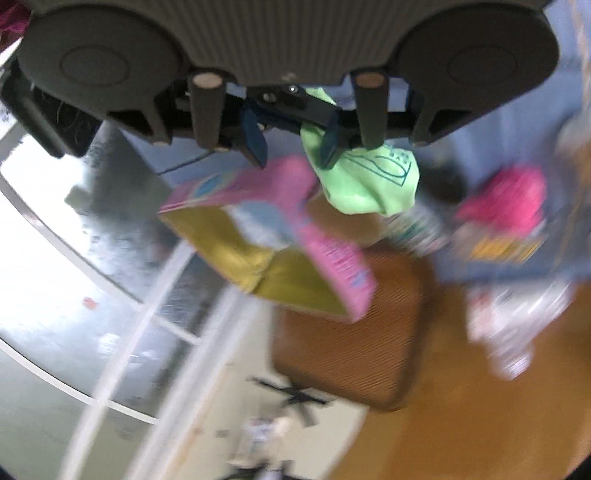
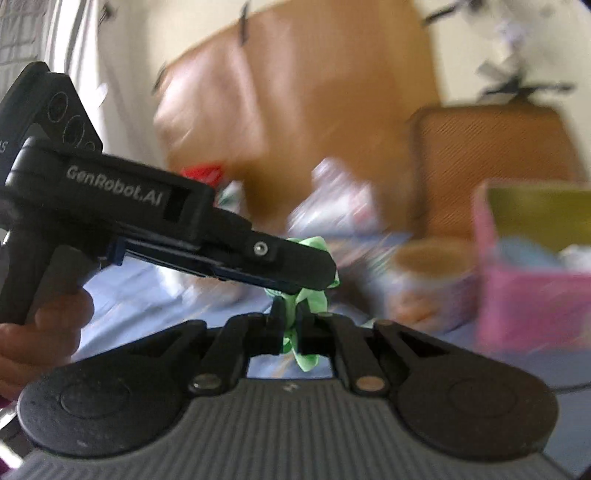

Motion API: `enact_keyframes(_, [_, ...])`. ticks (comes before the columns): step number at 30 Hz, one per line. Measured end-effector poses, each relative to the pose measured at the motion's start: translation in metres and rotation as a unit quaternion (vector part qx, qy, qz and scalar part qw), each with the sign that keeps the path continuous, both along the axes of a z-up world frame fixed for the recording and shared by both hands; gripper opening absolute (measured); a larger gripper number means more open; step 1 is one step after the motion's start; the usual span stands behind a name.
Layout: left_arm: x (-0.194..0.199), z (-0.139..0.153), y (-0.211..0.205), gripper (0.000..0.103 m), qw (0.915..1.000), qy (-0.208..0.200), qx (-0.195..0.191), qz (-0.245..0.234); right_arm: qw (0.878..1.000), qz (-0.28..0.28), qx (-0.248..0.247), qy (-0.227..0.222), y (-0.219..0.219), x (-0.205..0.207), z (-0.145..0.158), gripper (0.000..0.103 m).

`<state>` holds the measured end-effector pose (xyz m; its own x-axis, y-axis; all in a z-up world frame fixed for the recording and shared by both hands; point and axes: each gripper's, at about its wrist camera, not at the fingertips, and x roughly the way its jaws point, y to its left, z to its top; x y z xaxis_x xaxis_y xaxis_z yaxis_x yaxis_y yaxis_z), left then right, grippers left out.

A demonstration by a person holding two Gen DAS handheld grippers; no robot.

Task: Organize soft objects
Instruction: 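Carry the green cloth into the pink tin and open the left gripper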

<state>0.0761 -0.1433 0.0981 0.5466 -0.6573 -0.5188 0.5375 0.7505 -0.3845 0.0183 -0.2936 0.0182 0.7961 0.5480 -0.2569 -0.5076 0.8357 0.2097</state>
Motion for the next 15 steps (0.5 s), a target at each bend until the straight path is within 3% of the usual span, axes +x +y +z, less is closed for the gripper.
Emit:
enact_keyframes(7, [0.031, 0.032, -0.088, 0.038, 0.9967, -0.069, 0.026, -0.035, 0.986, -0.152, -0.010, -0.072, -0.067, 0.014, 0.017, 0.009])
enact_keyframes(10, [0.041, 0.030, -0.101, 0.042, 0.9966, -0.073, 0.038, -0.007, 0.975, -0.210, -0.018, -0.065, -0.096, 0.040, 0.014, 0.009])
enact_keyframes(13, [0.043, 0.021, -0.095, 0.042, 0.9977, -0.054, 0.038, 0.014, 0.965, -0.255, -0.043, -0.042, -0.114, 0.077, 0.008, 0.016])
enact_keyframes(15, [0.038, 0.013, -0.082, 0.042, 0.9978, -0.043, 0.044, 0.026, 0.957, -0.283, -0.071, -0.015, -0.121, 0.099, 0.001, 0.058])
